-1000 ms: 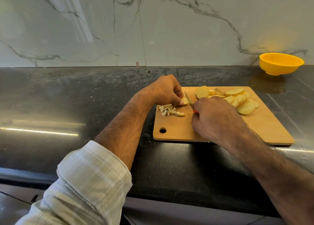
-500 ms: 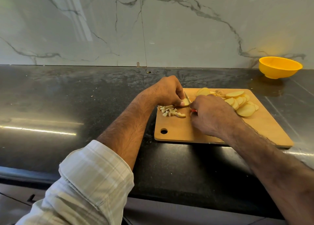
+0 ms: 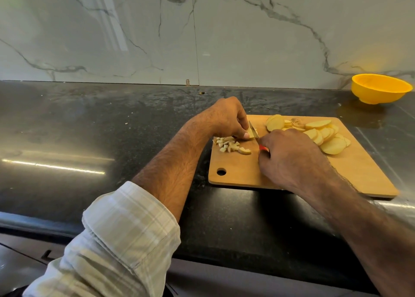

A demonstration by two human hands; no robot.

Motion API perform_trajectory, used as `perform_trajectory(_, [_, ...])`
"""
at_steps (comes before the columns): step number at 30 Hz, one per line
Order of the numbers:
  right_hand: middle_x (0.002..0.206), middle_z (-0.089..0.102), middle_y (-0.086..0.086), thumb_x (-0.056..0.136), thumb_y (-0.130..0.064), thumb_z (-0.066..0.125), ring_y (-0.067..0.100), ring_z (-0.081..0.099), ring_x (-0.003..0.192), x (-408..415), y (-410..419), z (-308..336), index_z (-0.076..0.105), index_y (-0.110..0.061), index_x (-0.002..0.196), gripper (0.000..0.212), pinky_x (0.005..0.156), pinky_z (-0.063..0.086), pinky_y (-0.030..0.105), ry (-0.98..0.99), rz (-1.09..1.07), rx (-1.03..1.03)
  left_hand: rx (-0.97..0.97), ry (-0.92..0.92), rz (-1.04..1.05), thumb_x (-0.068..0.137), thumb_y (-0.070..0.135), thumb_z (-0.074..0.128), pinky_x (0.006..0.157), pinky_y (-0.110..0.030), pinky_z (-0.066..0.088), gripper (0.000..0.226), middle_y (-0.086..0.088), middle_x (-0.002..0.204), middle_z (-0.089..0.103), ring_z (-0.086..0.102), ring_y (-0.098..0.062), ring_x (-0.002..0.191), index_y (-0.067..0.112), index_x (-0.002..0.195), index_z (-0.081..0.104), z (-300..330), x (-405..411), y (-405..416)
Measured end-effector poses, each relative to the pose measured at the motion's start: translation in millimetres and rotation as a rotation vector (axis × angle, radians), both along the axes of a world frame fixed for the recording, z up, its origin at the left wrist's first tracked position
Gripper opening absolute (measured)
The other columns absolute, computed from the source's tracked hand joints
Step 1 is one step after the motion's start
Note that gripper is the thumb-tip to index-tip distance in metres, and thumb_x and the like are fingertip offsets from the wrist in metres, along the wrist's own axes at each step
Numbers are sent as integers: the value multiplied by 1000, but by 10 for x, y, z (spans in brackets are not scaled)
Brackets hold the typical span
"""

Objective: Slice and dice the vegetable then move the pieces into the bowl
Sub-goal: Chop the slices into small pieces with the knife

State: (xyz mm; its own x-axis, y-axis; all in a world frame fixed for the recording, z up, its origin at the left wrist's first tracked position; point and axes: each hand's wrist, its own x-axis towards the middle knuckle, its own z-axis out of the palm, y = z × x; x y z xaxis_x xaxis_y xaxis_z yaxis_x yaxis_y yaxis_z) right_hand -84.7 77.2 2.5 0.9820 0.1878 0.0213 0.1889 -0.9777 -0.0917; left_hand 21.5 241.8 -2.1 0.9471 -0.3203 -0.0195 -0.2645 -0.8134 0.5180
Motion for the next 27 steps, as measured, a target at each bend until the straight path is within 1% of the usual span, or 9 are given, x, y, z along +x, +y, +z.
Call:
perform_trajectory(5, [107, 65, -4, 95, -36, 64, 18, 60, 95, 79, -6, -57, 68, -28, 128, 34, 82, 59, 37, -23, 21, 29, 8, 7, -12, 89, 17, 84, 94, -32, 59, 23, 6, 106, 72, 66, -9, 99, 15, 112, 80, 0, -1, 8])
perform_trajectory(9, [95, 61, -5, 92, -32, 67, 16, 56, 86, 179, 20, -86, 69, -26, 108, 17, 70, 52, 32, -40, 47, 15, 0, 14, -22, 89, 13, 84, 95, -33, 61, 24, 5, 103, 73, 69, -12, 101, 11, 112, 79, 11, -10, -7])
perform_trajectory(11, [94, 61, -5, 92, -32, 68, 16, 56, 86, 218, 36, -82, 68, -25, 106, 15, 69, 49, 32, -47, 46, 21, 6, 7, -24, 89, 13, 84, 95, -33, 61, 24, 2, 108, 75, 69, -12, 101, 12, 113, 79, 16, -8, 0])
perform_trajectory(14, [93, 62, -5, 94, -33, 66, 16, 57, 85, 230, 36, -90, 70, -24, 108, 18, 69, 50, 32, -40, 50, 17, 19, 4, -19, 89, 13, 84, 97, -33, 59, 26, 0, 115, 75, 68, -13, 106, 13, 115, 79, 7, -9, 2])
perform_trajectory(17, [105, 68, -3, 97, -37, 60, 17, 59, 91, 160, 13, -97, 70, -26, 121, 28, 79, 59, 37, -73, 28, 38, 20, -5, 14, 88, 15, 85, 97, -33, 59, 24, 1, 114, 74, 66, -12, 107, 15, 112, 79, -5, 0, -2])
perform_trajectory(20, [117, 69, -1, 101, -38, 55, 18, 56, 96, 85, -28, -65, 68, -26, 124, 29, 84, 56, 37, -143, 10, 38, 16, 3, 40, 86, 18, 86, 93, -31, 59, 22, 5, 108, 72, 66, -10, 103, 17, 108, 80, -9, 12, 10])
perform_trajectory(22, [119, 68, -1, 102, -39, 56, 19, 55, 98, 44, -43, -52, 68, -27, 126, 30, 85, 54, 36, -119, 16, 27, 14, 12, 46, 86, 18, 87, 90, -30, 59, 22, 5, 106, 72, 66, -10, 102, 17, 107, 80, -13, 28, 8])
perform_trajectory(25, [116, 66, -2, 101, -40, 57, 18, 56, 96, 13, -11, -33, 66, -29, 130, 32, 80, 53, 33, -50, 30, -5, 4, 22, 44, 85, 17, 87, 92, -32, 59, 21, 8, 104, 72, 66, -11, 104, 16, 105, 81, -17, 41, 5])
perform_trajectory(27, [113, 66, -2, 100, -39, 58, 19, 58, 96, 10, 14, -41, 67, -28, 127, 30, 79, 55, 33, -31, 38, -38, 0, 26, 45, 85, 17, 87, 93, -33, 59, 21, 6, 107, 74, 67, -11, 104, 16, 105, 81, -20, 50, 2])
